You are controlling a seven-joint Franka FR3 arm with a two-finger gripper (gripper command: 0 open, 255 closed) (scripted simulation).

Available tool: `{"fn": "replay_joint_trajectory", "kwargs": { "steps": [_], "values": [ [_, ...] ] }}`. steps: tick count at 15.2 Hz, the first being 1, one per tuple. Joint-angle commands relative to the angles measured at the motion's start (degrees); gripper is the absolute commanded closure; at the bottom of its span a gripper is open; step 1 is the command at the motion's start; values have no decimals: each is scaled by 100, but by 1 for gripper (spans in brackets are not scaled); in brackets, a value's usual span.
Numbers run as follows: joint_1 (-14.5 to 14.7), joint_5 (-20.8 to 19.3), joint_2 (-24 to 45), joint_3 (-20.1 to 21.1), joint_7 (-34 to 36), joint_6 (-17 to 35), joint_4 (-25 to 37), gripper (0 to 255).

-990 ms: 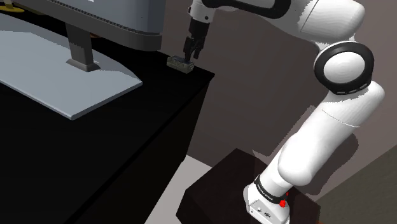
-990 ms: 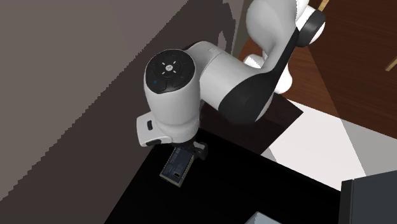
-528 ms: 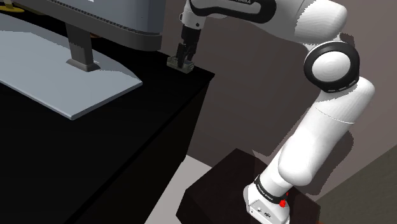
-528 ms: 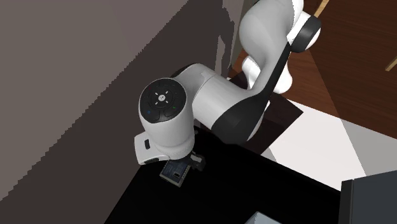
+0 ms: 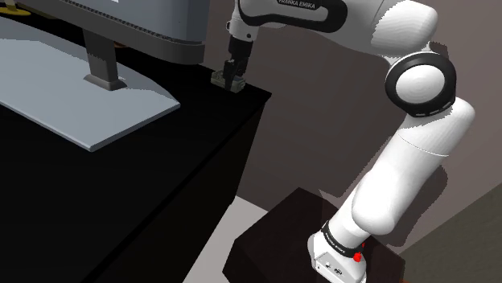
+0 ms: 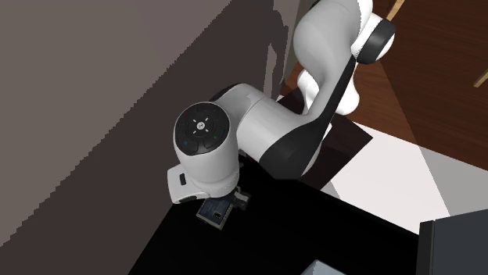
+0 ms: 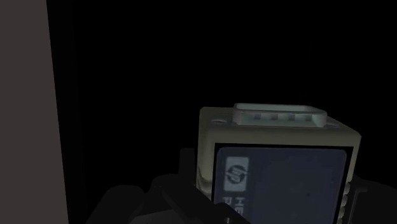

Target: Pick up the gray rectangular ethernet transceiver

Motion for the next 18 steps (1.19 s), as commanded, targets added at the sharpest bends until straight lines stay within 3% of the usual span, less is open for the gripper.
{"fn": "replay_joint_trajectory", "kwargs": {
  "steps": [1, 5, 18],
  "values": [
    [1, 1, 0, 1, 0, 0, -3, 255],
    [-2, 1, 0, -1, -6, -2, -1, 255],
    [13, -21, 306, 6, 6, -1119, 1422, 255]
  ]
}}
